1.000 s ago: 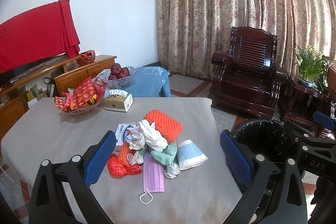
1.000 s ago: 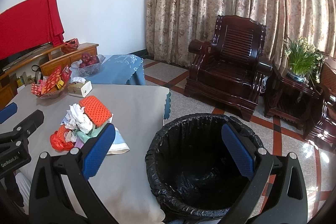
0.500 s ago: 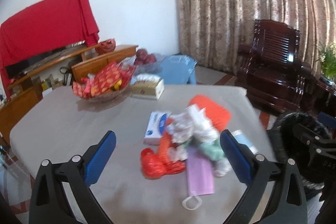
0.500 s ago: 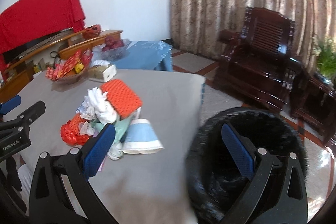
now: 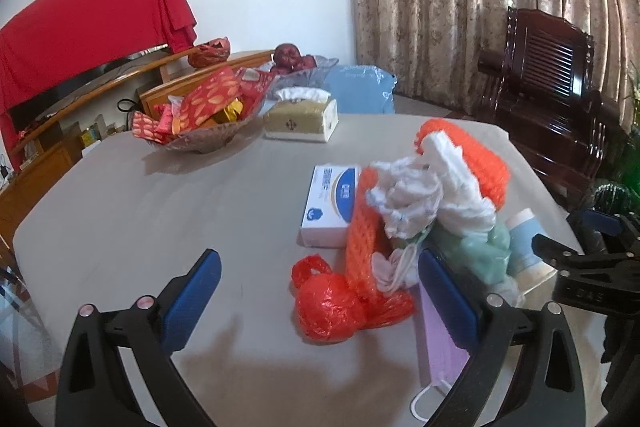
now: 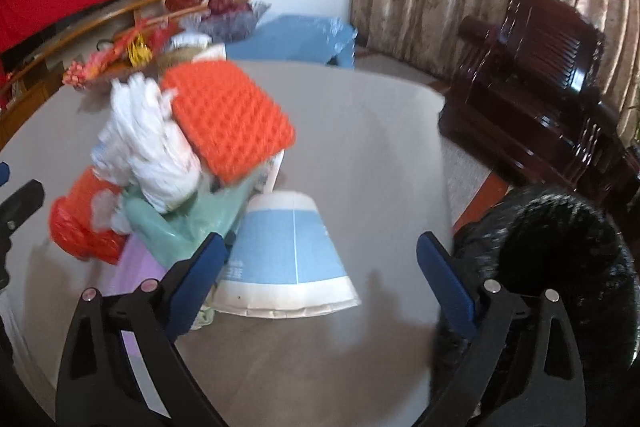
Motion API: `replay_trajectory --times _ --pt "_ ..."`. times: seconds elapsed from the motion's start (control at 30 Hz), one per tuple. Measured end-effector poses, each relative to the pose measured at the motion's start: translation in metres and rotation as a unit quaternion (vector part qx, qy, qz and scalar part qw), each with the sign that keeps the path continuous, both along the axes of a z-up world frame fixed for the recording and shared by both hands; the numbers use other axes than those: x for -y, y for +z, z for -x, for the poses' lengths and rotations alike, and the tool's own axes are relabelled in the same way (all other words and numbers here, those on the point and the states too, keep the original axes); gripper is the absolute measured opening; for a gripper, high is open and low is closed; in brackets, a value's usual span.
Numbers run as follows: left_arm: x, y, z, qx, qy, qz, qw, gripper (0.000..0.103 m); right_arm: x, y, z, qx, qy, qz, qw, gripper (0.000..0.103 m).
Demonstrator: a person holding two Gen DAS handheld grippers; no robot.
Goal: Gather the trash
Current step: 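Reach the right gripper to the light-blue paper cup and close on it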
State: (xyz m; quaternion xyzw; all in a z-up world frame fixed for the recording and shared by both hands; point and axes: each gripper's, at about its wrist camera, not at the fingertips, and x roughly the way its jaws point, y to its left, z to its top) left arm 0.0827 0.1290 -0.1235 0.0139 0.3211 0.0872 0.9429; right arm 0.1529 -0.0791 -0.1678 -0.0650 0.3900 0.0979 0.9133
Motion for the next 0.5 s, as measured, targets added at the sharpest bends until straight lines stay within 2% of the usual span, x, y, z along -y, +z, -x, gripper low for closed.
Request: replay_trajectory --times 0.33,0.4,0.43,0.5 --pt "0.007 -0.010 -0.018 -0.012 -0.015 0.007 0.9998 0.096 -0.008 -0.022 -0.014 -0.041 0.025 -0.007 0.999 0.093" --pt "0.011 -0.011 -0.021 -0.011 -0.018 0.007 0.9998 0.096 -0.009 -0.027 -0.017 -0.061 0.045 -0.026 0.997 0.075" --pt "0.012 -0.012 -0.024 -0.013 -0.020 0.008 0.9997 0.096 -0.008 -0.026 -0.016 -0.060 0.043 -0.032 0.997 0.075" --pt "0.014 -0.012 -0.028 -0.012 -0.023 0.010 0.9996 0.096 -0.006 -0.023 -0.016 -0.059 0.048 -0.048 0.996 0.068"
